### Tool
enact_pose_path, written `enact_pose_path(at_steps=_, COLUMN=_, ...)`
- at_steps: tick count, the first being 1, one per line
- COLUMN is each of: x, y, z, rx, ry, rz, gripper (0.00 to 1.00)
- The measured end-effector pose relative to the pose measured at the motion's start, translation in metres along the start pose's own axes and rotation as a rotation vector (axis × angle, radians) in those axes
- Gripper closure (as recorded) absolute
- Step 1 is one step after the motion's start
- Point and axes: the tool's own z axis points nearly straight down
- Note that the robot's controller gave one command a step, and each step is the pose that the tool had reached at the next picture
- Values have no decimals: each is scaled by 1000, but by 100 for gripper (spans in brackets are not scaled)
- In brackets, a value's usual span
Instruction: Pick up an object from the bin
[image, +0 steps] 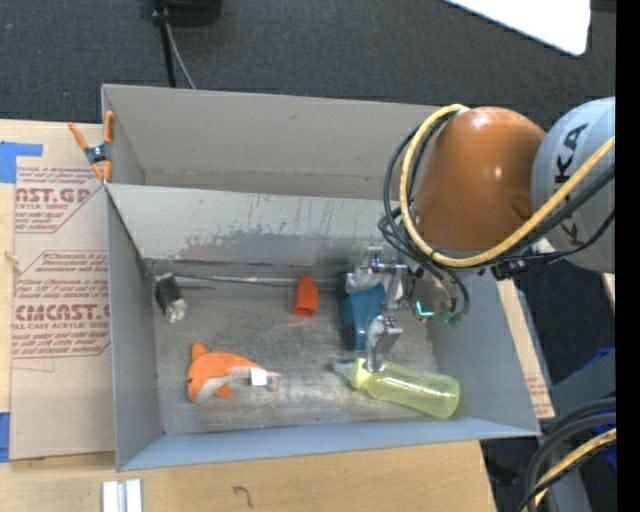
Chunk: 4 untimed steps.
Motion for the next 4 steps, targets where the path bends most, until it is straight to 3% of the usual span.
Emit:
enact_pose_path(at_steps=1, x=0, y=0, z=0, rx=0, ry=-1, rz=0, gripper=0)
enact_pose_path(at_steps=2, x=0, y=4, z=33, rx=1, ry=-6, rz=-80, gripper=0)
enact_pose_path(at_steps=3, x=-1, y=-45, z=56, rx=-1, ry=0, rz=-281, gripper=0)
enact_pose_path(at_steps=4, x=16, y=-66, z=103, rx=5, ry=-5, rz=-381, gripper=0)
